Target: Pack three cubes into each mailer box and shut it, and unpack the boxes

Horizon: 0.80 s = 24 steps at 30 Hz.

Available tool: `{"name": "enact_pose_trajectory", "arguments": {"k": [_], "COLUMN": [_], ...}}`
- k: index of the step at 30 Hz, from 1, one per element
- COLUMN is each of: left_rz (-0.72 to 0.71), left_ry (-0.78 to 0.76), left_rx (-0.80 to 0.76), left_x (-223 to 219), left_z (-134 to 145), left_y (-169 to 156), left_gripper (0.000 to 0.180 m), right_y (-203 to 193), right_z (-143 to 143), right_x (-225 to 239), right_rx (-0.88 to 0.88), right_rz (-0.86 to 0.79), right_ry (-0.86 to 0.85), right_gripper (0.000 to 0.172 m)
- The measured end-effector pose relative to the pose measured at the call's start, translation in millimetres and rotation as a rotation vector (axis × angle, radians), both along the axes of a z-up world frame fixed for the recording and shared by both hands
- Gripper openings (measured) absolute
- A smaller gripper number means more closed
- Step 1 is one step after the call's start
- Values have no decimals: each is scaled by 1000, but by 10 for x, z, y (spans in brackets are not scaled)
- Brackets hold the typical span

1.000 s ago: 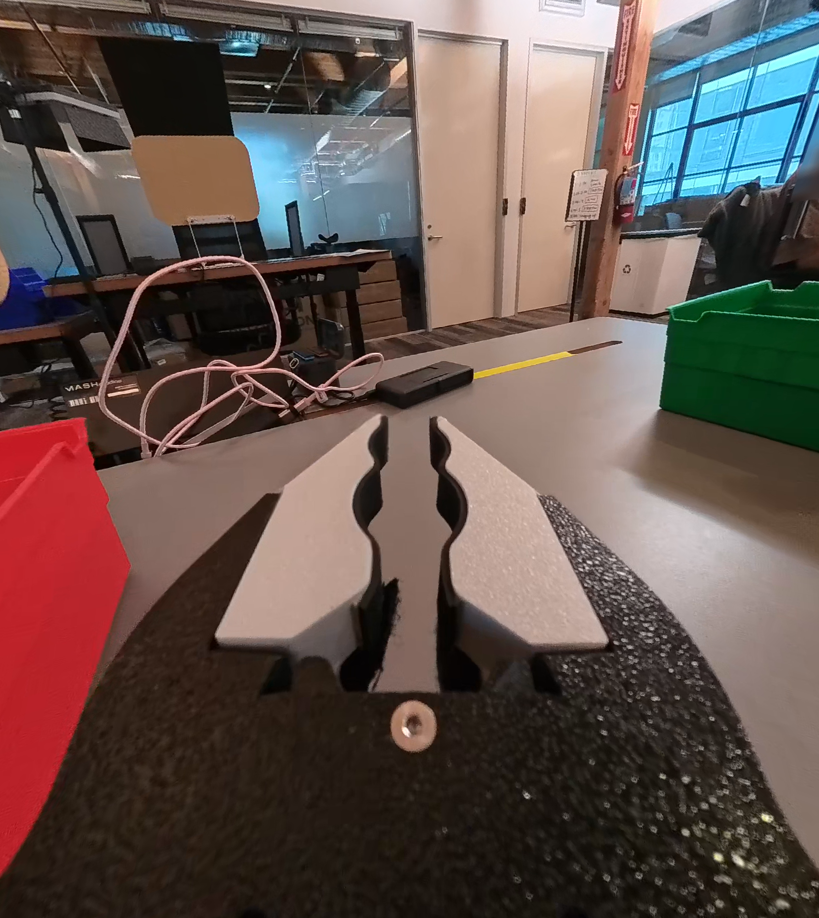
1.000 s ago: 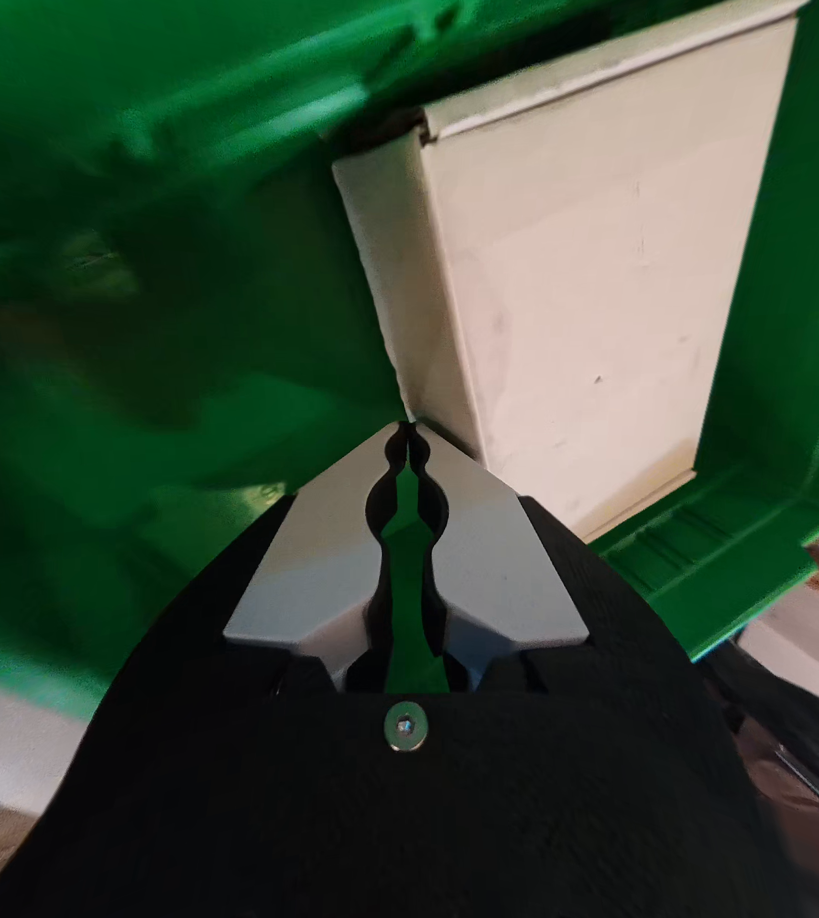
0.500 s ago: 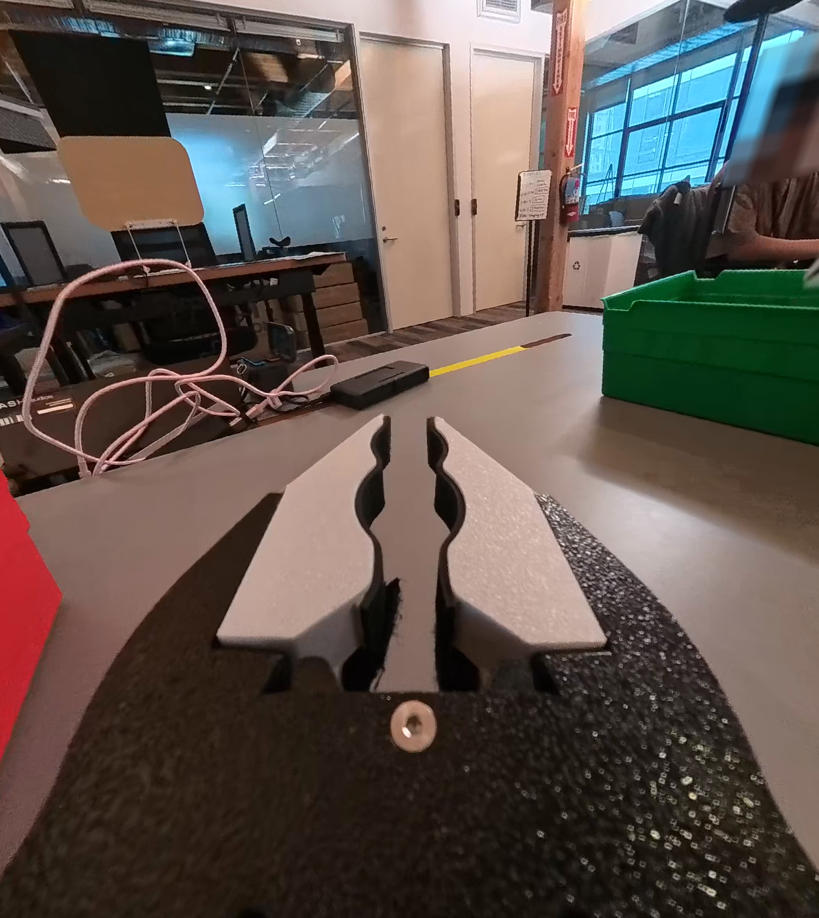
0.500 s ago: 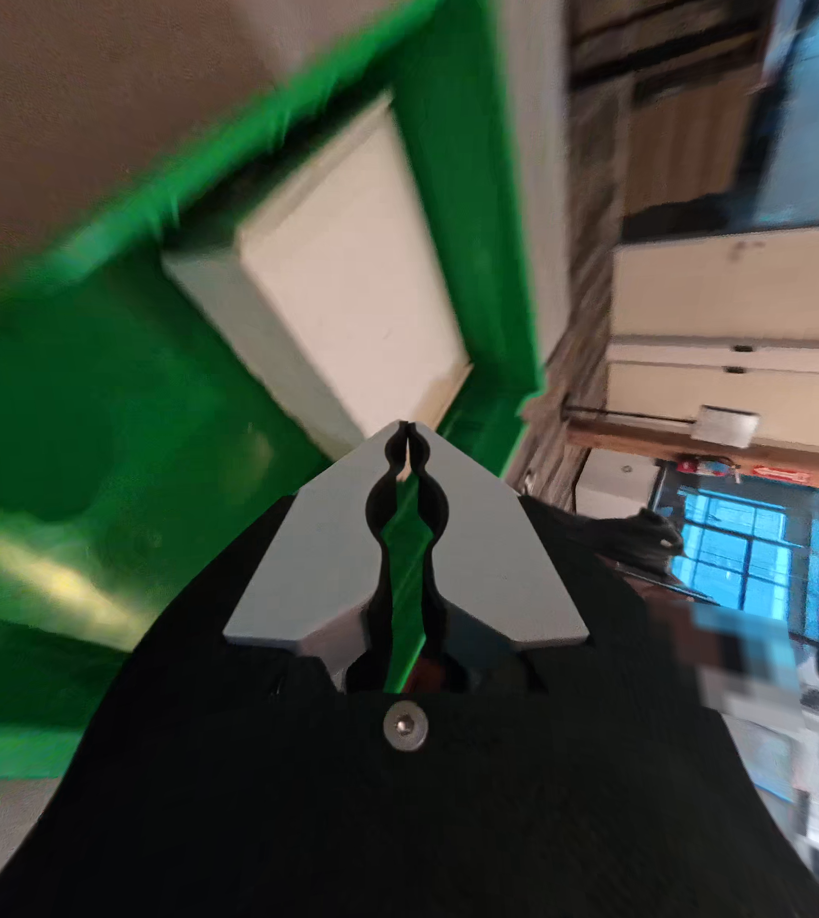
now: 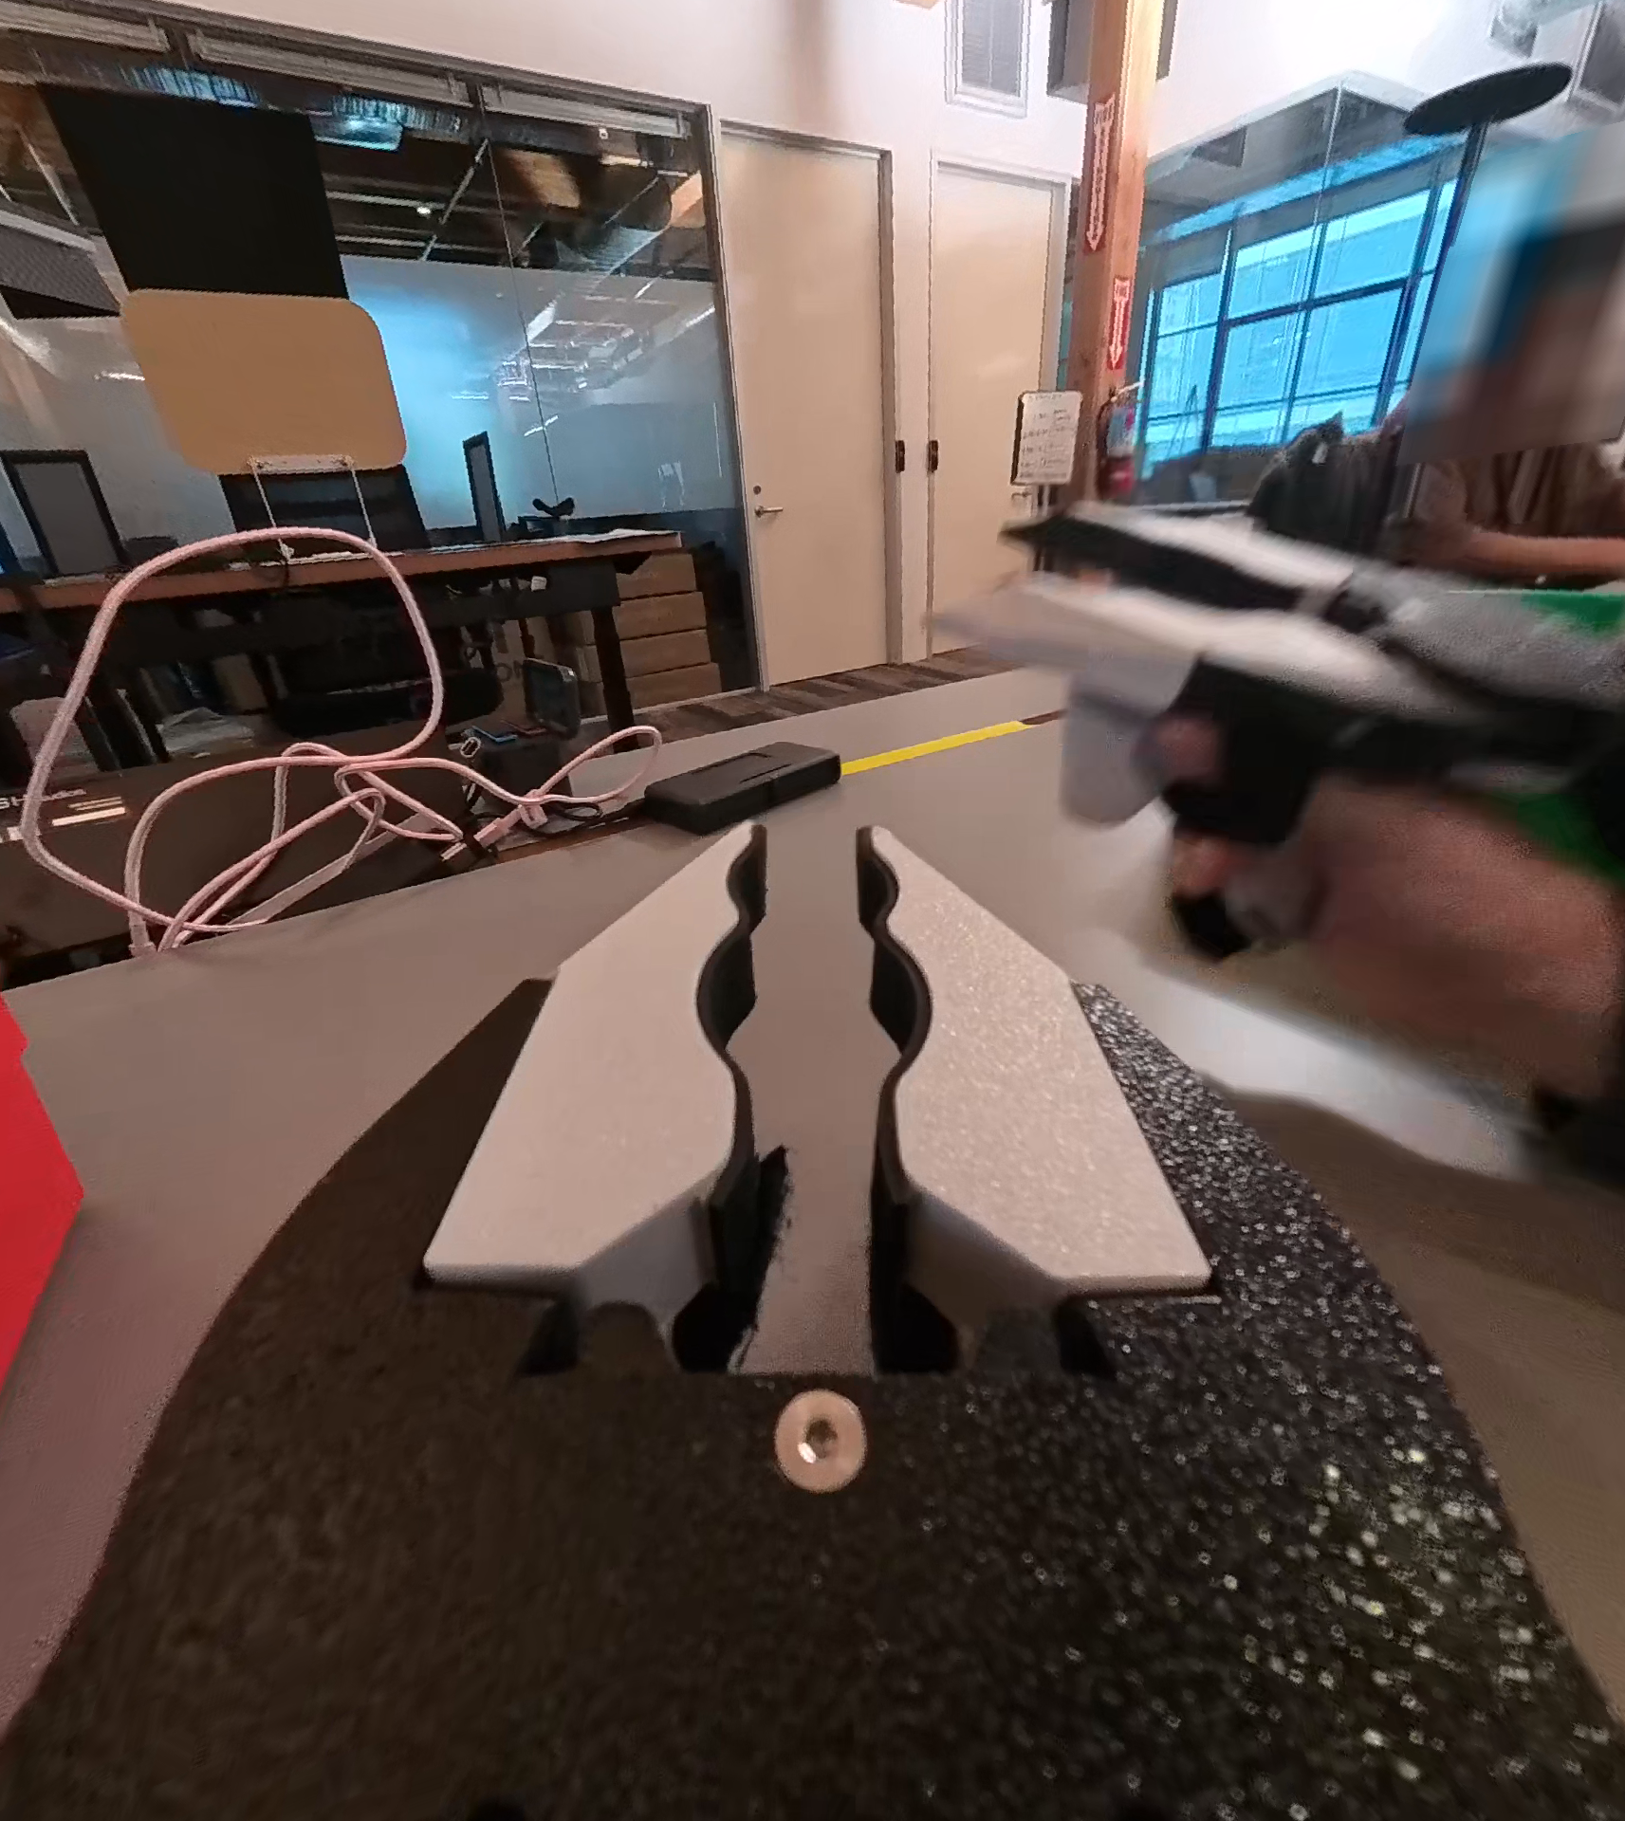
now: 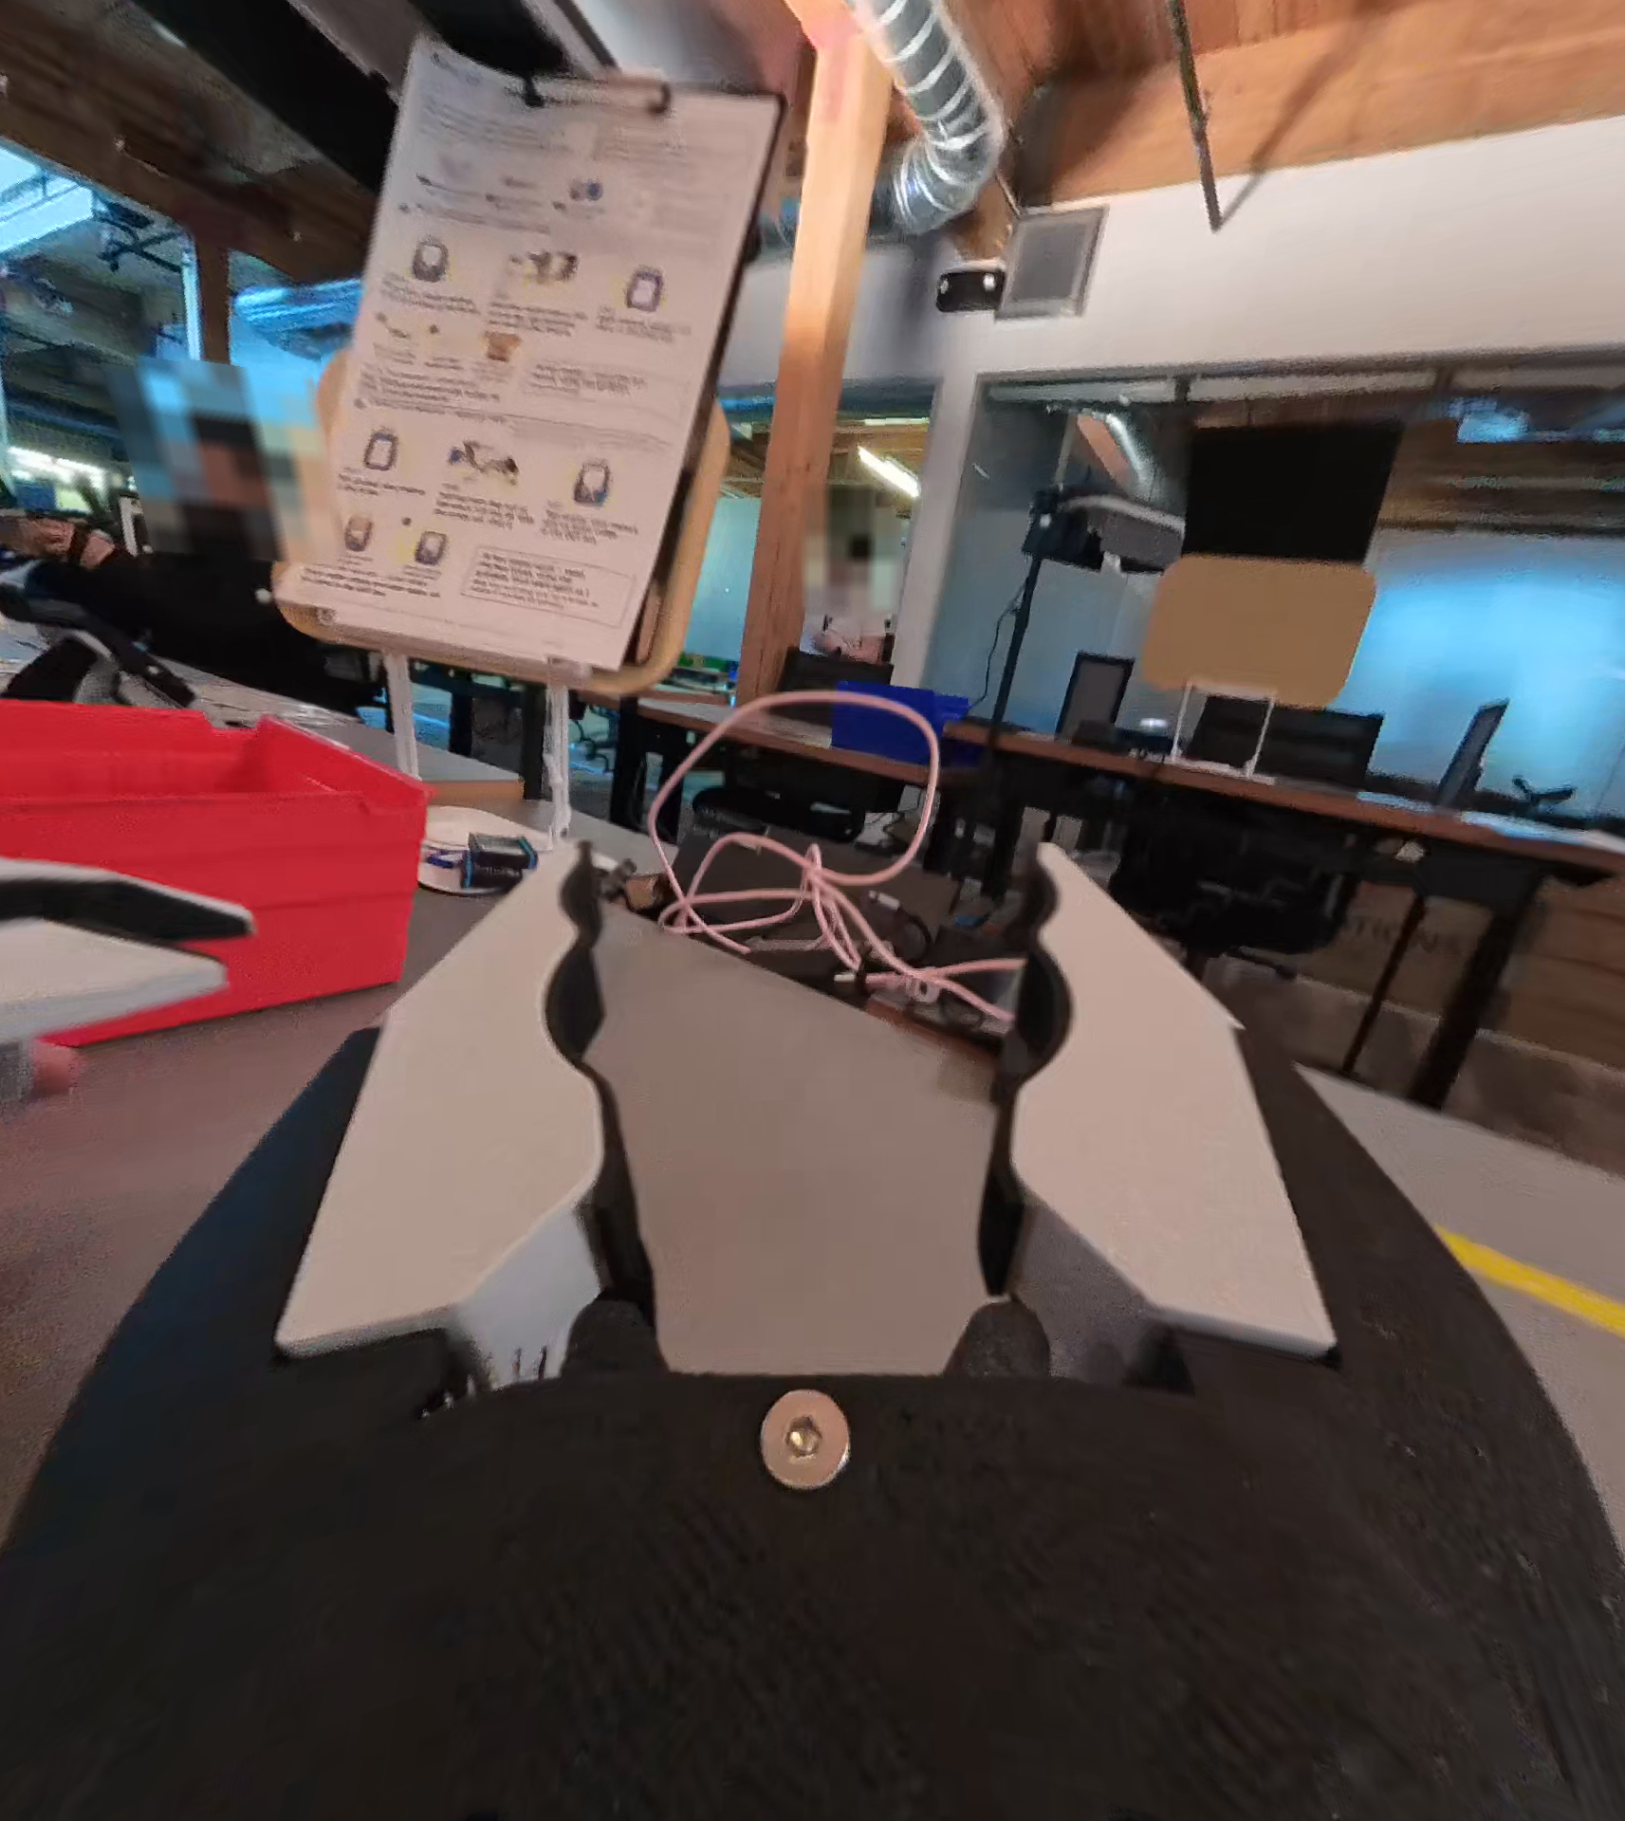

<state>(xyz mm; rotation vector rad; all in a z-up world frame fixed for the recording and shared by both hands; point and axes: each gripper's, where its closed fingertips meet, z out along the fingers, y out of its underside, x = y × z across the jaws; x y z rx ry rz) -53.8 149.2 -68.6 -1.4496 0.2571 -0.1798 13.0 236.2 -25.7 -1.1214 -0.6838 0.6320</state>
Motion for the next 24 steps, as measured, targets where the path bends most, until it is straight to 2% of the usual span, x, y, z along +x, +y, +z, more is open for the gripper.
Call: {"name": "enact_pose_trajectory", "arguments": {"k": [2, 4, 6, 8, 11, 13, 14, 16, 17, 18, 21, 22, 24], "left_rz": [-28, -77, -114, -148, -164, -130, -129, -151, -208, -251, -271, -281, -378], "left_ry": [-15, -35, -106, -136, -61, 60, 168, 412, 519, 611, 851, 913, 963], "left_rx": [18, 55, 104, 180, 255, 317, 326, 201, 77, -52, -313, -362, -499], "left_x": [62, 143, 140, 57, -280, -624, -766, -1054, -1185, -1355, -1931, -2053, -2137], "left_z": [51, 180, 412, 737, 1193, 1486, 1562, 1447, 1256, 1039, 520, 396, 111], "left_y": [-51, -164, -355, -605, -880, -912, -860, -589, -453, -336, -76, -20, 7], "left_gripper": [21, 30, 31, 38, 62, 64, 64, 66, 63, 75, 63, 55, 60], "right_y": [103, 67, -2, 27, 1, -26, -42, -12, 0, -5, -15, -12, -1], "right_z": [-179, -181, -185, -150, -163, -171, -176, -217, -228, -230, -233, -237, -254], "right_x": [-69, -96, -67, -6, -60, -112, -140, -161, -161, -164, -172, -174, -184], "right_rx": [-3, 73, 158, 164, 149, 157, 160, 171, 181, 188, 194, 193, 184], "right_rz": [-23, -27, -42, -91, -54, -33, -22, -53, -70, -73, -71, -71, -67], "right_ry": [2, -32, -55, -42, -33, -41, -45, -86, -102, -107, -112, -114, -119], "right_gripper": [94, 101, 102, 106, 113, 113, 112, 111, 110, 109, 106, 106, 105]}}
